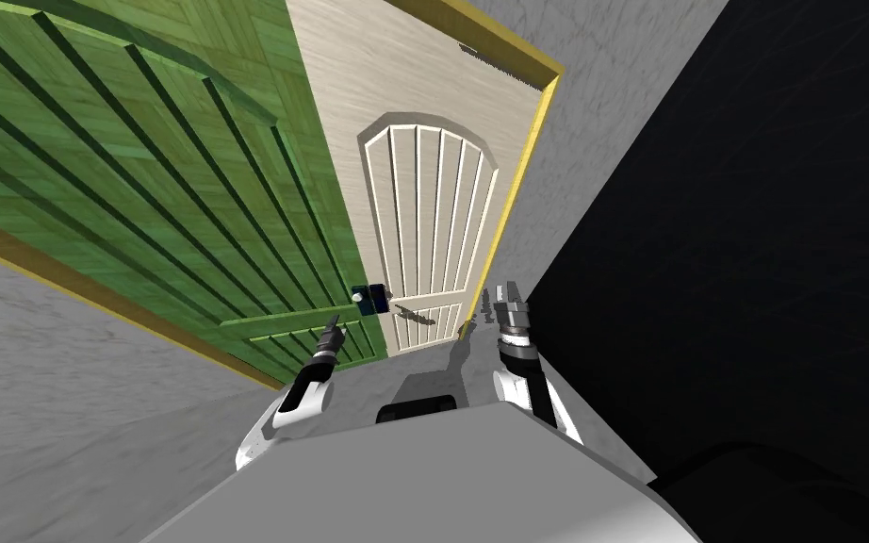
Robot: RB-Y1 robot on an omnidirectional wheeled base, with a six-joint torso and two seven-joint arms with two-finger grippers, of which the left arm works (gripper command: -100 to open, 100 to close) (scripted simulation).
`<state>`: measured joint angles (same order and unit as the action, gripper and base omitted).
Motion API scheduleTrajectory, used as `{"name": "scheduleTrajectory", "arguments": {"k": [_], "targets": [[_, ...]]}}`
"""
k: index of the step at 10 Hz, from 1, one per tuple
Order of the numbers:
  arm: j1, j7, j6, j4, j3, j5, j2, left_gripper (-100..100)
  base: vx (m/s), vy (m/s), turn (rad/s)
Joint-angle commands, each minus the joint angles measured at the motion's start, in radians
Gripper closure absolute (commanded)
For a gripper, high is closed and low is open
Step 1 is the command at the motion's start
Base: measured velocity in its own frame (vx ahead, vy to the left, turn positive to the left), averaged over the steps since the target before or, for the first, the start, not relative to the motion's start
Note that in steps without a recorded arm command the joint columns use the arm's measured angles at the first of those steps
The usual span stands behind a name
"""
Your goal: Pull the door open
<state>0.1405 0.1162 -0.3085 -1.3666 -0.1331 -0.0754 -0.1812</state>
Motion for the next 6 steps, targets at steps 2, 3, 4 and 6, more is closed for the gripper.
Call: {"name": "scheduleTrajectory", "arguments": {"k": [2,3,4,6], "targets": [[0.026,0.003,0.011,0.012,-0.048,-0.009,-0.025,-100,-0.025,0.031,0.079],[0.033,0.006,0.01,0.023,-0.065,-0.014,-0.037,-100,-0.011,0.033,0.062],[0.039,0.008,0.009,0.035,-0.082,-0.018,-0.048,-100,0.014,0.038,0.053],[0.043,0.015,0.006,0.063,-0.114,-0.027,-0.072,-100,0.079,0.057,0.01]]}}
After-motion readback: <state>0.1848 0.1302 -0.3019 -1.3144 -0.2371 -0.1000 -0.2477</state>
